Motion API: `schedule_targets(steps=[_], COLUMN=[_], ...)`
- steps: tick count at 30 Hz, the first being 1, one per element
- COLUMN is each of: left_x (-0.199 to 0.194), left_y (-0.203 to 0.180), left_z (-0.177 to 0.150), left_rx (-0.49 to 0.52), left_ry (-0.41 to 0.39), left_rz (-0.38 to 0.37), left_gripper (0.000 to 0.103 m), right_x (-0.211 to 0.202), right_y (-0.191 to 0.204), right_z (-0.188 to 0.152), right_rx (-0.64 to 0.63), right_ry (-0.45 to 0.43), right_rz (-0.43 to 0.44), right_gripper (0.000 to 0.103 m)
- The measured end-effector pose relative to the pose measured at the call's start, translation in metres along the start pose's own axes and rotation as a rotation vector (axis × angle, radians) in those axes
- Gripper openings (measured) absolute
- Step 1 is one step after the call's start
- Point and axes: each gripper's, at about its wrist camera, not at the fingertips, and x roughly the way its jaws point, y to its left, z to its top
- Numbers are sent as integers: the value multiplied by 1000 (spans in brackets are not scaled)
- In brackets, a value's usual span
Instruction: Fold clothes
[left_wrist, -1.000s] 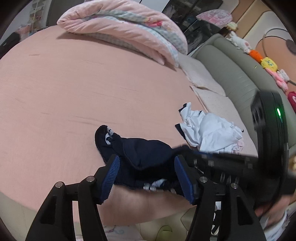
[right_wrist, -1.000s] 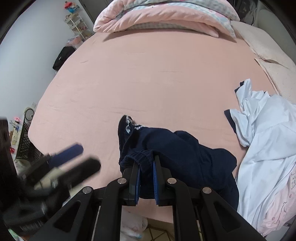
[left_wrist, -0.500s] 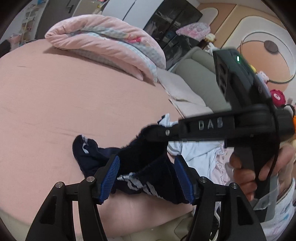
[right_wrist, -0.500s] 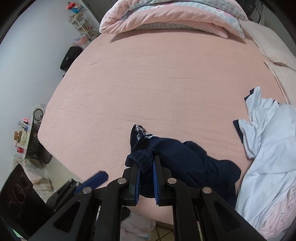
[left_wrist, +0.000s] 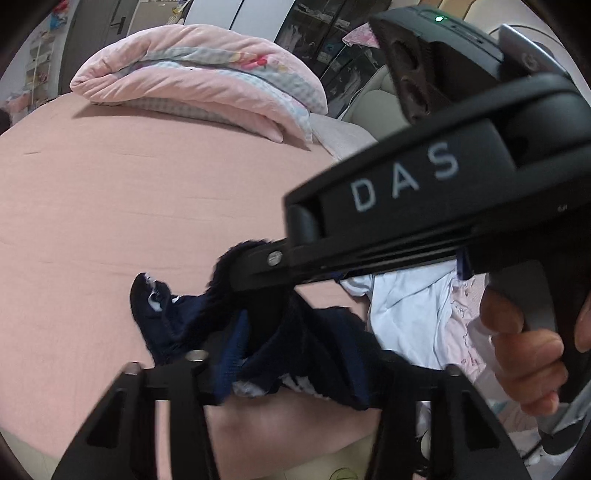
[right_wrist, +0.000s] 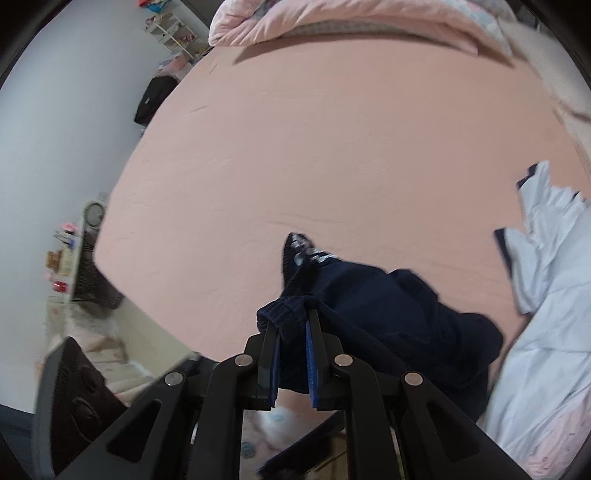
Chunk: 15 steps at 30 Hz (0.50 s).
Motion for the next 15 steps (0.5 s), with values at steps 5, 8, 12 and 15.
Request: schedule_targets(steps=[5,8,12,15], left_x=[7,8,11,14], left_y=[11,14,14,17], left_z=[1,1,1,0], left_rx=[-91,-100,-106,-119], left_ry=[-3,-2,14,28], left_rz=[-47,-63,-59,-53], left_gripper=[14,10,10,10], right_x=[1,1,4,5], right_y=[-11,-14,-15,-18], right_z=[2,2,3,2], right_rx=[45,55,51,68], right_ry=[21,27,40,56], right_rz=[49,70,49,53], right_gripper=[13,13,18,54])
